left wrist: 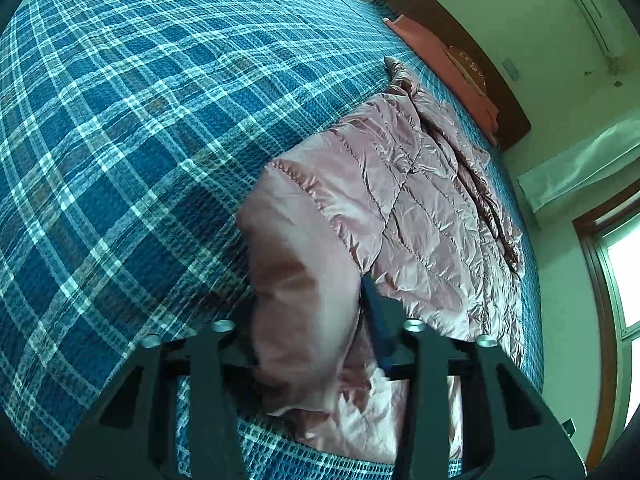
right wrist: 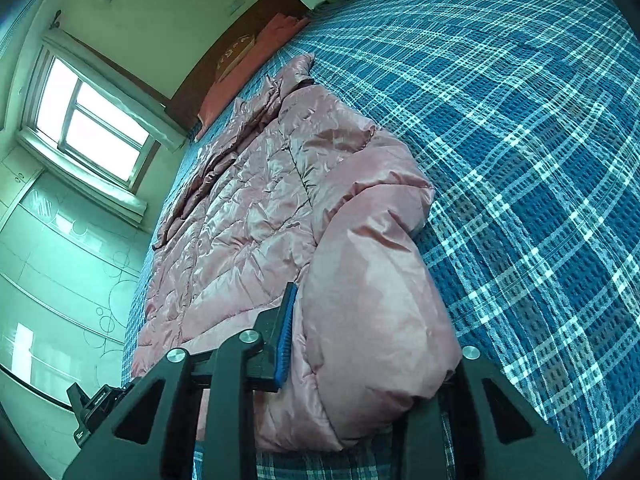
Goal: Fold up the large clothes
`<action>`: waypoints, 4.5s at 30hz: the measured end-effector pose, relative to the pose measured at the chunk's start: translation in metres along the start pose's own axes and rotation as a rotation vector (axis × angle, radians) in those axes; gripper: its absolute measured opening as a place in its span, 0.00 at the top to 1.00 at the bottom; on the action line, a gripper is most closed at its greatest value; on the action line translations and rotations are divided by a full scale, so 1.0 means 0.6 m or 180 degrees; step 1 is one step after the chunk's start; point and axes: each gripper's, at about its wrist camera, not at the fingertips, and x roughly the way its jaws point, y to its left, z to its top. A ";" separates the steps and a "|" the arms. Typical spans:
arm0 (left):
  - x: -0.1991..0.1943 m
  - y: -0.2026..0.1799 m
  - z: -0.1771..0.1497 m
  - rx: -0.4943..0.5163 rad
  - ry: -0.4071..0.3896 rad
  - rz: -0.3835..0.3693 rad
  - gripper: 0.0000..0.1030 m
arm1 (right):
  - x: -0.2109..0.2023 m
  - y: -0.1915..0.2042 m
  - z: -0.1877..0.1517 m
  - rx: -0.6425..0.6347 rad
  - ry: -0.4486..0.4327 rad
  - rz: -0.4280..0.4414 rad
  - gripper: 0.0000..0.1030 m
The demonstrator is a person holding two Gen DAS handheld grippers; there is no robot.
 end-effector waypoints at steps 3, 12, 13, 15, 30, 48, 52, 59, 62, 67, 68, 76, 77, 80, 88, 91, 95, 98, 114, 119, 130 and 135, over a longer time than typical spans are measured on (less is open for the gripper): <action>-0.007 0.006 0.005 -0.0084 -0.0054 -0.0182 0.90 | -0.010 0.006 0.002 -0.0026 -0.0079 0.0061 0.88; -0.077 -0.019 0.005 0.0087 -0.0295 -0.0378 0.93 | -0.073 0.052 0.005 -0.0323 -0.0300 0.0247 0.92; -0.089 -0.021 0.005 0.0100 -0.0316 -0.0416 0.93 | -0.081 0.057 0.004 -0.0339 -0.0310 0.0274 0.92; -0.110 -0.027 0.006 0.0125 -0.0350 -0.0474 0.93 | -0.101 0.066 0.001 -0.0366 -0.0342 0.0351 0.92; -0.280 -0.069 -0.004 0.0498 -0.0593 -0.0952 0.94 | -0.251 0.137 0.004 -0.0653 -0.0661 0.0817 0.92; -0.021 -0.297 0.289 0.0974 -0.0745 -0.0469 0.94 | 0.013 0.249 0.329 -0.0525 -0.0596 0.0719 0.92; 0.089 -0.324 0.352 0.1021 -0.0647 -0.0211 0.94 | 0.110 0.253 0.396 -0.0468 -0.0471 0.0520 0.92; 0.272 -0.335 0.410 0.1105 -0.0428 0.0216 0.94 | 0.275 0.234 0.447 -0.0395 -0.0179 0.0153 0.92; 0.326 -0.341 0.418 0.1207 -0.0378 0.0369 0.92 | 0.324 0.220 0.456 -0.0322 -0.0104 0.0072 0.87; 0.365 -0.344 0.430 0.1289 -0.0224 0.0386 0.79 | 0.345 0.212 0.463 -0.0295 -0.0022 0.0064 0.64; 0.363 -0.344 0.435 0.1246 -0.0201 0.0344 0.75 | 0.336 0.214 0.463 -0.0300 -0.0055 0.0119 0.58; 0.275 -0.325 0.465 0.0782 -0.0534 -0.0125 0.26 | 0.261 0.237 0.446 -0.0463 -0.0431 0.0261 0.40; 0.266 -0.327 0.467 0.0817 -0.0612 -0.0091 0.26 | 0.262 0.240 0.443 -0.0498 -0.0423 0.0211 0.40; 0.254 -0.334 0.459 0.0986 -0.0720 0.0006 0.26 | 0.277 0.257 0.428 -0.0688 -0.0306 0.0053 0.40; 0.335 -0.372 0.383 0.1835 -0.0475 0.0379 0.26 | 0.379 0.340 0.390 -0.1405 0.0040 -0.0299 0.41; 0.380 -0.378 0.380 0.1875 -0.0369 0.0471 0.26 | 0.418 0.354 0.387 -0.1560 0.0138 -0.0407 0.41; 0.431 -0.377 0.384 0.1845 -0.0267 0.0580 0.26 | 0.459 0.327 0.395 -0.1570 0.0242 -0.0744 0.41; 0.472 -0.379 0.384 0.1828 -0.0168 0.0615 0.26 | 0.479 0.288 0.406 -0.1422 0.0293 -0.0861 0.41; 0.457 -0.342 0.396 0.1644 0.0087 0.0701 0.25 | 0.399 0.208 0.408 -0.1295 0.0240 -0.1143 0.38; 0.410 -0.327 0.398 0.1460 0.0049 0.0498 0.25 | 0.315 0.198 0.409 -0.1131 0.0109 -0.0993 0.38; 0.205 -0.136 0.347 0.0319 -0.0073 0.0160 0.23 | 0.072 0.037 0.280 -0.0078 -0.0122 -0.0605 0.36; 0.156 -0.066 0.271 -0.0183 0.0059 -0.0090 0.23 | 0.049 0.016 0.199 0.0424 0.0009 -0.0109 0.36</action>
